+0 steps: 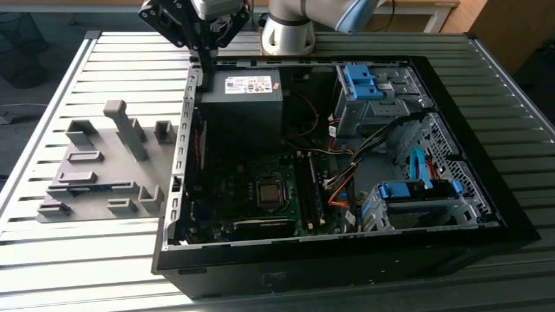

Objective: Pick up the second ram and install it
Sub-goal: 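Reach for the second ram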

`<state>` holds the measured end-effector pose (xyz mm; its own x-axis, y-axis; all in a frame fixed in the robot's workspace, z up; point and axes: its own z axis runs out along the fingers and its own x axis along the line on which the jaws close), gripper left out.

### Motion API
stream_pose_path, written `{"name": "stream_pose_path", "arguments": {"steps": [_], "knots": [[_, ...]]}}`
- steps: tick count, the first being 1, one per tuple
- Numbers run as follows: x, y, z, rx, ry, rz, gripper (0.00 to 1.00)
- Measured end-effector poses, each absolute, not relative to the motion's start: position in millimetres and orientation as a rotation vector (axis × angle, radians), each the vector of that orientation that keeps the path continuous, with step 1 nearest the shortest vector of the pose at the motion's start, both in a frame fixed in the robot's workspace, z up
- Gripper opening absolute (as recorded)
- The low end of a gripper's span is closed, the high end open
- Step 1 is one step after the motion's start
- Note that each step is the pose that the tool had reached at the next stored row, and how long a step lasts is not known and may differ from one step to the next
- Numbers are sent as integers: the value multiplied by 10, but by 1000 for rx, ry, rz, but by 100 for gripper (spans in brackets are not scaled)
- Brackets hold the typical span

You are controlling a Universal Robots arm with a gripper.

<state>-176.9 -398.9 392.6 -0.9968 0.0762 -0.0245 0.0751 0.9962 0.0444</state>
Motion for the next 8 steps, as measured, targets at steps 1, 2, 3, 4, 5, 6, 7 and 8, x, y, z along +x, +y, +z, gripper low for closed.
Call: {"name": "stream_pose_path", "arguments": {"steps": [1,2,3,4,5,6,7,8], "knots": [[-1777,-3989,3927,118,3113,68,11],[-1785,-3989,3926,118,3113,68,11],[-1793,-3990,3926,118,3112,68,11],[-1801,-3989,3926,118,3112,68,11],[-1809,-3989,3926,118,3112,68,11],[-1818,-3989,3926,118,3112,68,11],[-1826,-3989,3926,118,3112,68,11],[-1833,-3989,3926,118,3112,68,11]]}}
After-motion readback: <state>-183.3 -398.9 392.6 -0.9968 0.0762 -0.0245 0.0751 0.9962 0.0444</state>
